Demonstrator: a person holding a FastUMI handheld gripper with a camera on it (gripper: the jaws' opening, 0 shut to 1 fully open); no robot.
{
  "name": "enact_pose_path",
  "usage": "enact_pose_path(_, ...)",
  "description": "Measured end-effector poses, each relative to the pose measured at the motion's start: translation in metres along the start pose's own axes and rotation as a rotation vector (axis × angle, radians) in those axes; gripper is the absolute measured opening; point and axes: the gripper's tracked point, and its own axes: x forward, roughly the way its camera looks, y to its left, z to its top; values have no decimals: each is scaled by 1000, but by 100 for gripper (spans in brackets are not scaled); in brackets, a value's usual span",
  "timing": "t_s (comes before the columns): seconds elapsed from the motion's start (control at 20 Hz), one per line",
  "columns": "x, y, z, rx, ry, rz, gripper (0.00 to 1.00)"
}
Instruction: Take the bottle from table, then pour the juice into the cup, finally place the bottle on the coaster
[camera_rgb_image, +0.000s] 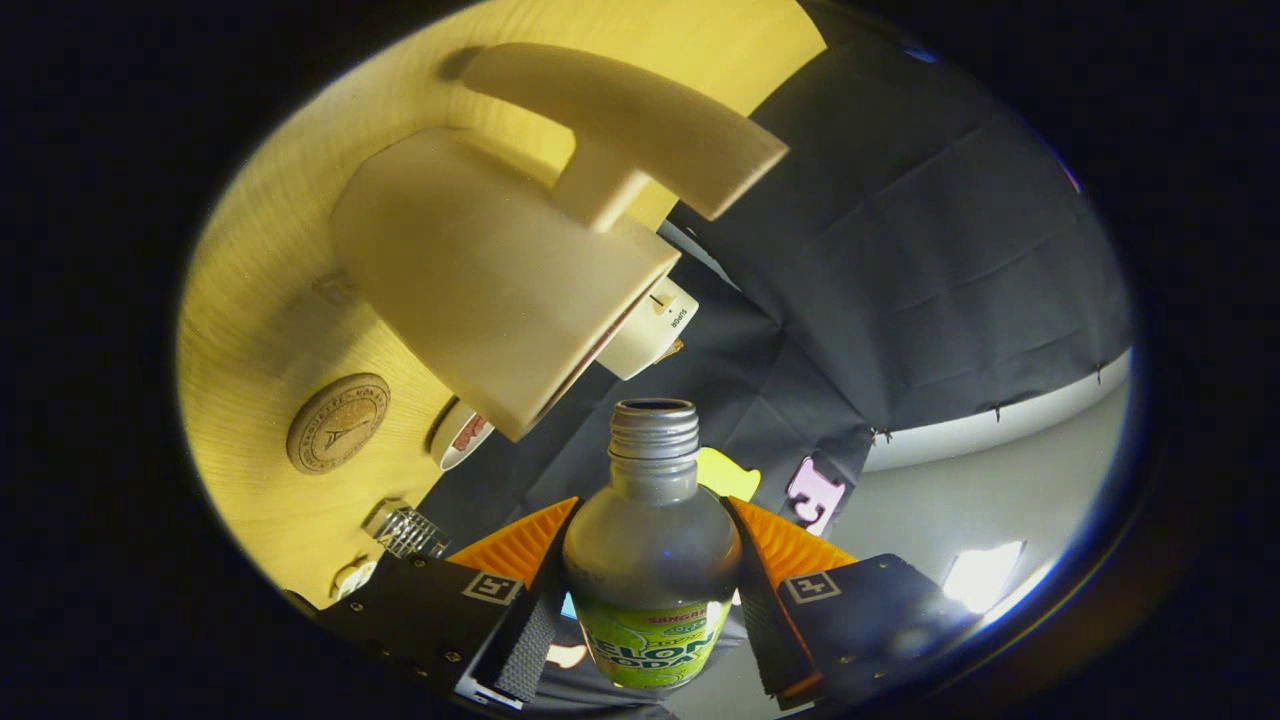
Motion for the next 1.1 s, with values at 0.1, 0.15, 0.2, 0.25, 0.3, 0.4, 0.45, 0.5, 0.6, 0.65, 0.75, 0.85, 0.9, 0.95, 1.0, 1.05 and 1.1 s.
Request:
enact_pose_path(0.1,-5,2,-1,38,4,14,80)
enact_pose_path(0.15,-7,1,-2,53,7,14,79)
enact_pose_path(0.2,-5,2,-3,73,12,20,79)
enact_pose_path(0.25,-5,4,-3,100,15,28,79)
enact_pose_path(0.3,-6,4,-3,133,18,37,80)
enact_pose_path(0.4,-7,6,-3,206,27,55,79)
enact_pose_path(0.45,-8,7,-4,241,33,61,80)
enact_pose_path(0.5,-8,7,-5,273,37,63,79)
enact_pose_path(0.6,-9,5,-7,319,44,62,80)
enact_pose_path(0.65,-9,5,-8,338,47,68,80)
enact_pose_path(0.75,-8,9,-11,390,59,86,80)
enact_pose_path(0.85,-9,10,-13,442,67,92,80)
enact_pose_path(0.9,-10,10,-14,474,75,95,80)
enact_pose_path(0.95,-11,11,-16,510,83,99,80)
enact_pose_path(1.0,-11,10,-18,548,94,101,80)
enact_pose_path(1.05,-12,11,-21,587,105,104,80)
enact_pose_path(1.1,-12,13,-23,626,116,114,80)
